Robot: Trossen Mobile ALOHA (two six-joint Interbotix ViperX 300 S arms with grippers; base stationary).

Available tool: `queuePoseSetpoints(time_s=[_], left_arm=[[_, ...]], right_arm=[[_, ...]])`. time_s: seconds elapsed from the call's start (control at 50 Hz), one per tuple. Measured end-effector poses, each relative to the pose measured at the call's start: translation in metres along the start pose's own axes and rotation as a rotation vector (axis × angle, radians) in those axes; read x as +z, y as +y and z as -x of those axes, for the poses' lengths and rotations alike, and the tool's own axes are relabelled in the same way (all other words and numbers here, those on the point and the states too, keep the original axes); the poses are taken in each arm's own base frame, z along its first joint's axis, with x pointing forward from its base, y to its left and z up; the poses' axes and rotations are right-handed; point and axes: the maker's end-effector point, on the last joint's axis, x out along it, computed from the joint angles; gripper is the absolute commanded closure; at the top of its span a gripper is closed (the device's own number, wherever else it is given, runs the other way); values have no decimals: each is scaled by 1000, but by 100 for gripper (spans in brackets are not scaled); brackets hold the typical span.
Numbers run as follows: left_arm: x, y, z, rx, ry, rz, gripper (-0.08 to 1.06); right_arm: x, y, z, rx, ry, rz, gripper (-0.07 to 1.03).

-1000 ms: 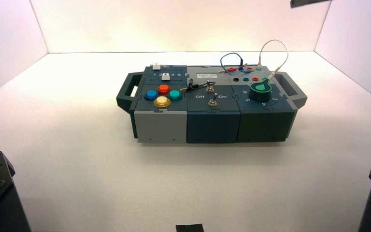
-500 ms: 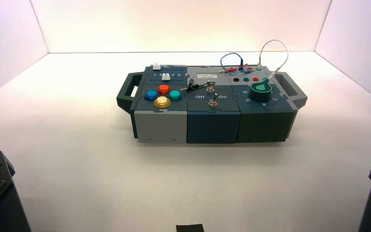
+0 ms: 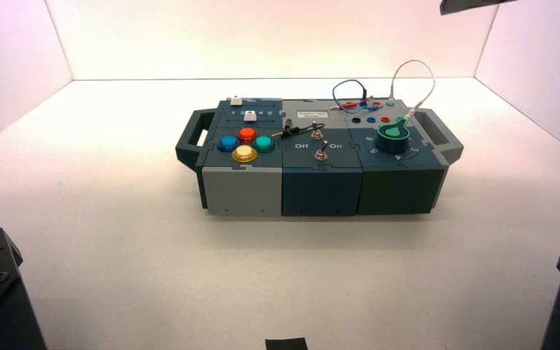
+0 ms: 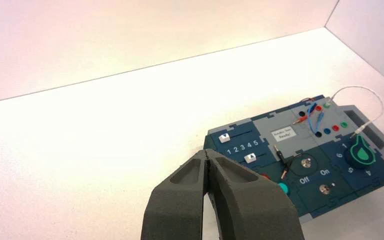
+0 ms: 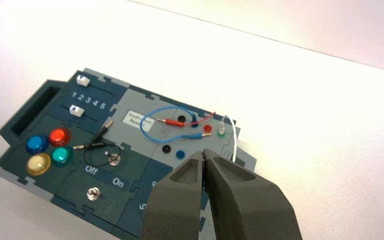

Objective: Push the yellow button.

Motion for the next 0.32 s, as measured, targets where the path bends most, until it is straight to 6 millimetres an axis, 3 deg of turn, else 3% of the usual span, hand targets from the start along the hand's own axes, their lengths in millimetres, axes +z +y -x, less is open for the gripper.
queuePoseSetpoints(time_s=[0.32], left_arm=[[-4, 0, 4, -1, 3, -4, 101]], right_arm=[[2, 0, 1, -1, -8, 2, 98]])
